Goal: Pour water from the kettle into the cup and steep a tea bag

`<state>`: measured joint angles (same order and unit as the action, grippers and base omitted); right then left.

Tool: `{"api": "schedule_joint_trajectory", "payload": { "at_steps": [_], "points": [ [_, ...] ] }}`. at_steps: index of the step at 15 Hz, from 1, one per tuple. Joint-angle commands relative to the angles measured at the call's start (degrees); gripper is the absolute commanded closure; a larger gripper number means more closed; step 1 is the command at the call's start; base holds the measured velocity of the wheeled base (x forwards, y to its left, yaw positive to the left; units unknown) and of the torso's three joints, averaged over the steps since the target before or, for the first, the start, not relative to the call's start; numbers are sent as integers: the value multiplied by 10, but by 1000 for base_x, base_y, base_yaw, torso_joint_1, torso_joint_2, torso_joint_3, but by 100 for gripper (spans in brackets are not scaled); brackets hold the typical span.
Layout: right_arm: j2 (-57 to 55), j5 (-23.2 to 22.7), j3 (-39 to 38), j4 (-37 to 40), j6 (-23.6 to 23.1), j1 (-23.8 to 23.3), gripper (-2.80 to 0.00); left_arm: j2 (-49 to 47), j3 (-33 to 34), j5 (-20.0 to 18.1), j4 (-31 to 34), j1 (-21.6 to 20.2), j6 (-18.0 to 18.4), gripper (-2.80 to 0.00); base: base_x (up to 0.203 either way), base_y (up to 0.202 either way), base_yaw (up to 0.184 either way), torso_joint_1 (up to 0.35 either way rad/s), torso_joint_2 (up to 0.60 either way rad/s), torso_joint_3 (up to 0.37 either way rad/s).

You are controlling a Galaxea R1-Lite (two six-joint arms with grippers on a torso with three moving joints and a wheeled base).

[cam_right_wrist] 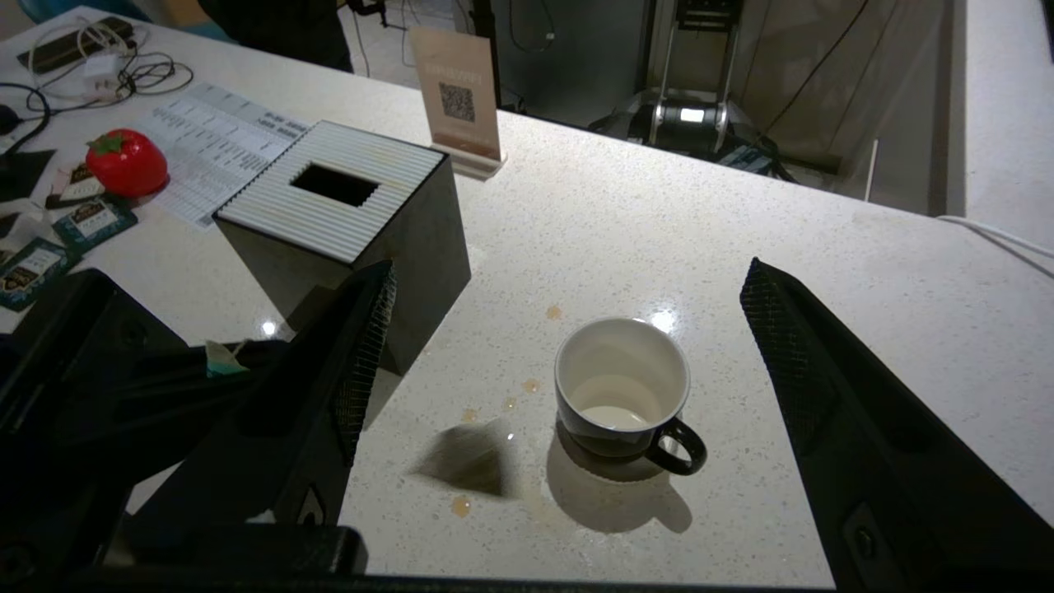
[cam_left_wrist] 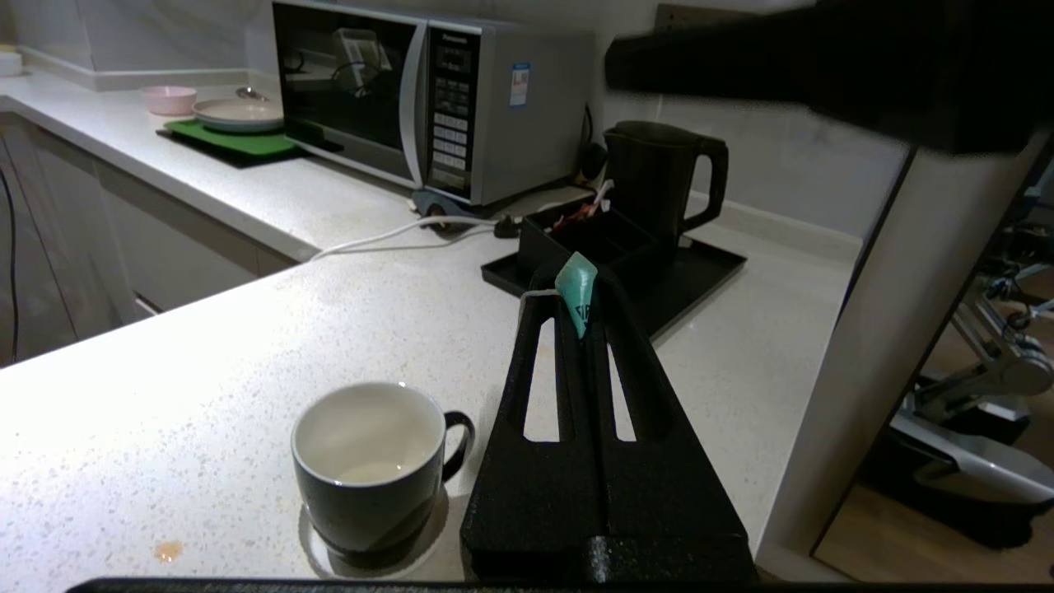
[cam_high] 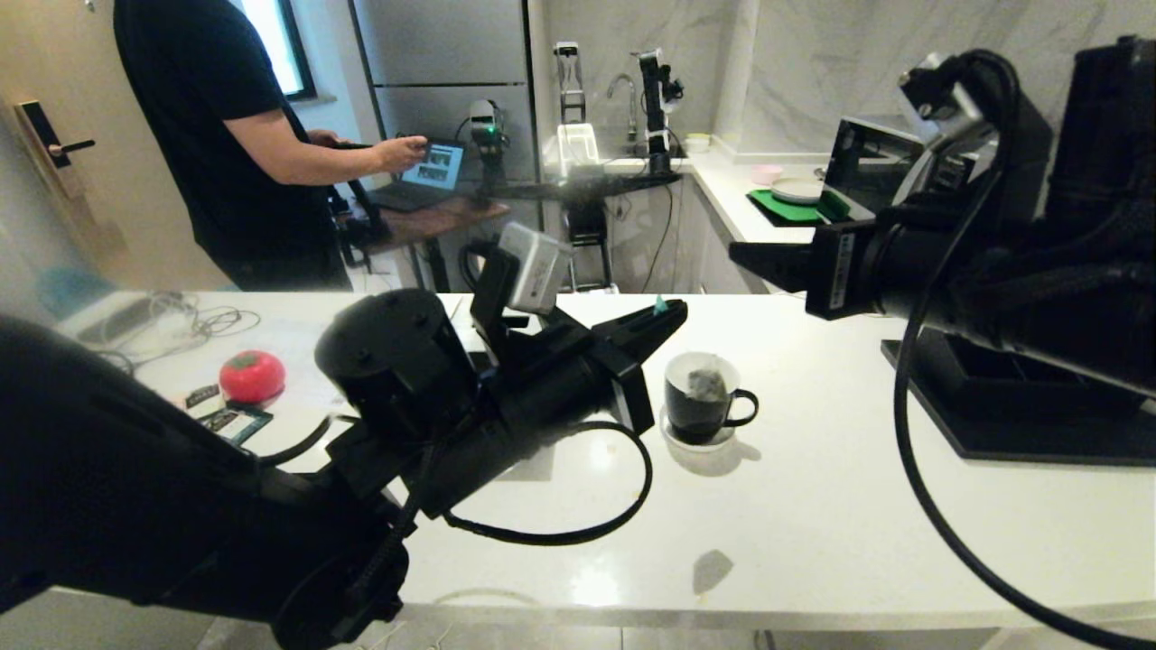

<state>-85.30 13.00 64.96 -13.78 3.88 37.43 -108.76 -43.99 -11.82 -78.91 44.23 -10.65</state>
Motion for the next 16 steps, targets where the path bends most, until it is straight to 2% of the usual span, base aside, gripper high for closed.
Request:
{"api": "schedule_joint_trajectory", "payload": {
  "at_steps": [1,7,10,15,16],
  "points": [
    [19,8,-1,0,0,0,-280,3,5,0,-5,0,-1,0,0,0,0,0,0,0],
    [53,65,-20,-3,-6,-19,-280,9,16,0,-5,0,0,0,0,0,0,0,0,0],
    [67,115,-37,-21,-27,-36,-280,16,28,0,-5,0,1,0,0,0,0,0,0,0],
    [98,136,-70,-35,-54,-92,-280,22,35,0,-5,1,0,0,0,0,0,0,0,0],
    [106,136,-78,-35,-54,-101,0,25,36,0,-5,1,1,0,0,0,0,0,0,0]
  ]
}}
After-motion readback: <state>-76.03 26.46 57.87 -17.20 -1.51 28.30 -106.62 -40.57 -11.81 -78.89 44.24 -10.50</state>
